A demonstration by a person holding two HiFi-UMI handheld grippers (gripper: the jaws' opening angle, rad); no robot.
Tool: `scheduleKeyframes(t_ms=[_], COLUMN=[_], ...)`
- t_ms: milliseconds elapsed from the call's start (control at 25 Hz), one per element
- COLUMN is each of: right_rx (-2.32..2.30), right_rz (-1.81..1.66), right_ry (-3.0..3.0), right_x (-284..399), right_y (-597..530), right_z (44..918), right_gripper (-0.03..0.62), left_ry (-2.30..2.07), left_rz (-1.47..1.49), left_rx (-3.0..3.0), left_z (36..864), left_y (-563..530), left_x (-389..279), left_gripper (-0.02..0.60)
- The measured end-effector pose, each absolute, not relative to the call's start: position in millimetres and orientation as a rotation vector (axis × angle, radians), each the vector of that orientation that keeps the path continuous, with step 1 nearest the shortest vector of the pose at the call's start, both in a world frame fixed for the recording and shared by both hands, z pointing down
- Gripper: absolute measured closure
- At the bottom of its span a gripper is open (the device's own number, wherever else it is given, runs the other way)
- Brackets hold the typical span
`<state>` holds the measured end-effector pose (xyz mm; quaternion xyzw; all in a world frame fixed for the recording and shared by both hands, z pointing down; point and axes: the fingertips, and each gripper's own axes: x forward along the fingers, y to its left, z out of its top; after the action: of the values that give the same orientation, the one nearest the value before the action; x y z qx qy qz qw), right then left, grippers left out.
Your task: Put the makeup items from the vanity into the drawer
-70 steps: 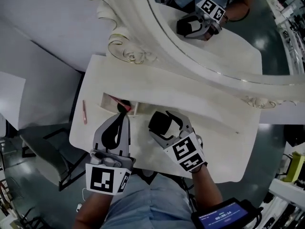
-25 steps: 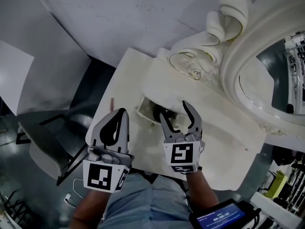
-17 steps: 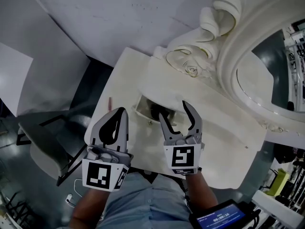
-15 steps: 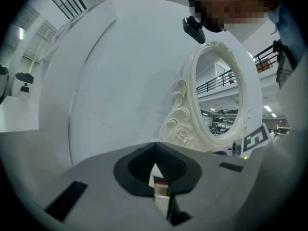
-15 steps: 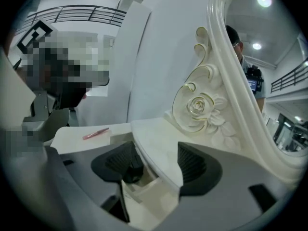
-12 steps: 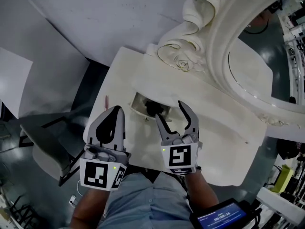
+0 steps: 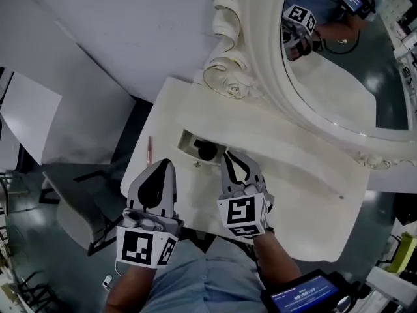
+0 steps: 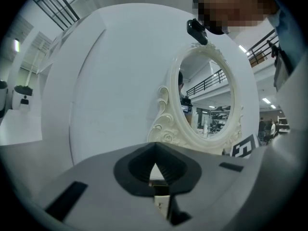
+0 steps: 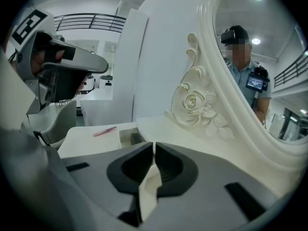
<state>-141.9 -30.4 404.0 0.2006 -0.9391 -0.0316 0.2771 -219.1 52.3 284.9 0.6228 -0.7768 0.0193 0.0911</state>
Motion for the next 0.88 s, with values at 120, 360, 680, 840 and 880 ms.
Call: scheduleKeyframes(t_ms=[120, 360, 680, 840, 880], right_rx=[0.497, 0.468, 0.518, 0.593, 0.603], right_rz=[-0.091, -0.136, -0.152, -0.064, -0.067], right_ry=[-2.480, -2.381, -2.265, -2.353, -2.371], right_x=[-152, -179, -200, -203, -206], right_y=[-25, -20, -10, -11, -9], right_z=[416, 432, 448, 424, 419], right_gripper=[0.578, 0.588, 0.586, 0.586, 0.586], left_ry=[-2.303, -2.228, -2.157, -2.131, -2.127], left_rz=[0.059, 0.040, 0.011, 0.003, 0.001], left_rx=[1.855, 1.887, 1.914, 1.918, 1.920], left_z=[288, 302, 312, 316, 317], left_y=[52, 46, 43, 45, 46], left_x=[-228, -261, -313, -329, -331], left_gripper=[0.583, 0.583, 0.583, 0.583, 0.583])
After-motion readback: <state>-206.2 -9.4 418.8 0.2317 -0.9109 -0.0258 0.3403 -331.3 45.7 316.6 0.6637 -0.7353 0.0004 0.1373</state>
